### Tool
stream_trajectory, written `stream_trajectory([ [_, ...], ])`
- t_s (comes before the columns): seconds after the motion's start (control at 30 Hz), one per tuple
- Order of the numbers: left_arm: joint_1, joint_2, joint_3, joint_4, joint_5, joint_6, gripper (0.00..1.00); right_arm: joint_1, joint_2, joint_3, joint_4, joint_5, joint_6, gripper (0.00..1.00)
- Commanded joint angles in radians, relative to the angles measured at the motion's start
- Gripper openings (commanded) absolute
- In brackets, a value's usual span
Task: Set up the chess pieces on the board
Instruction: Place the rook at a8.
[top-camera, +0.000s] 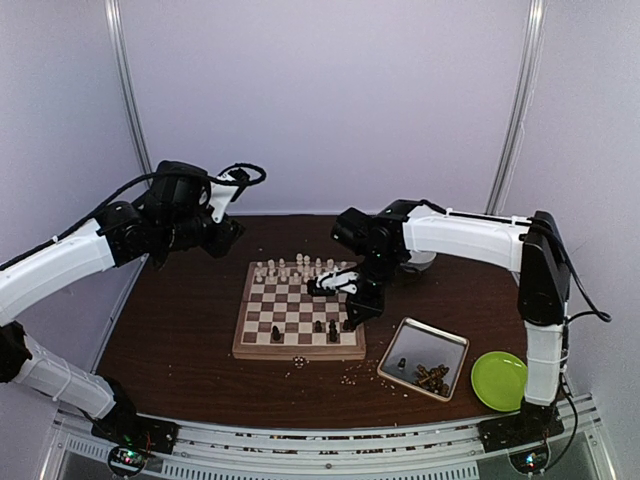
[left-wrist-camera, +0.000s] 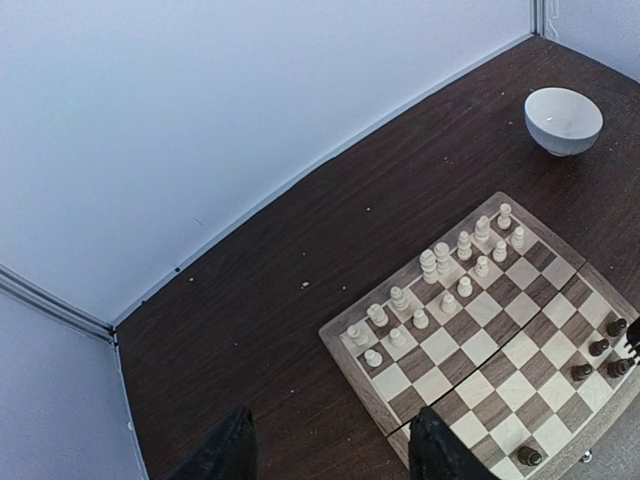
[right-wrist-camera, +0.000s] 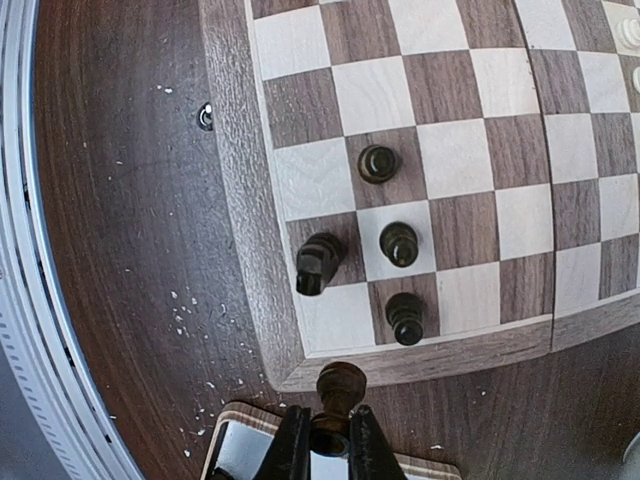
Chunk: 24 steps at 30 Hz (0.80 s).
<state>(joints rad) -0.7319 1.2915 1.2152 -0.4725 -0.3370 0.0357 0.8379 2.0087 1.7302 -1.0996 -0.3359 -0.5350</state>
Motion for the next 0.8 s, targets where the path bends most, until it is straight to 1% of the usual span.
stream_trajectory([
  [0.0,0.006,-0.026,0.006,0.023,-0.010,0.011,0.54,0.017,0.026,0.046,-0.019,0.039,-0.001,0.00],
  [0.27,0.006,-0.032,0.005,0.023,-0.008,0.014,0.54,0.033,0.086,0.083,-0.037,0.053,-0.006,0.00],
  [0.77,0.006,-0.028,0.004,0.023,-0.016,0.017,0.54,0.051,0.121,0.100,-0.050,0.049,-0.019,0.00],
])
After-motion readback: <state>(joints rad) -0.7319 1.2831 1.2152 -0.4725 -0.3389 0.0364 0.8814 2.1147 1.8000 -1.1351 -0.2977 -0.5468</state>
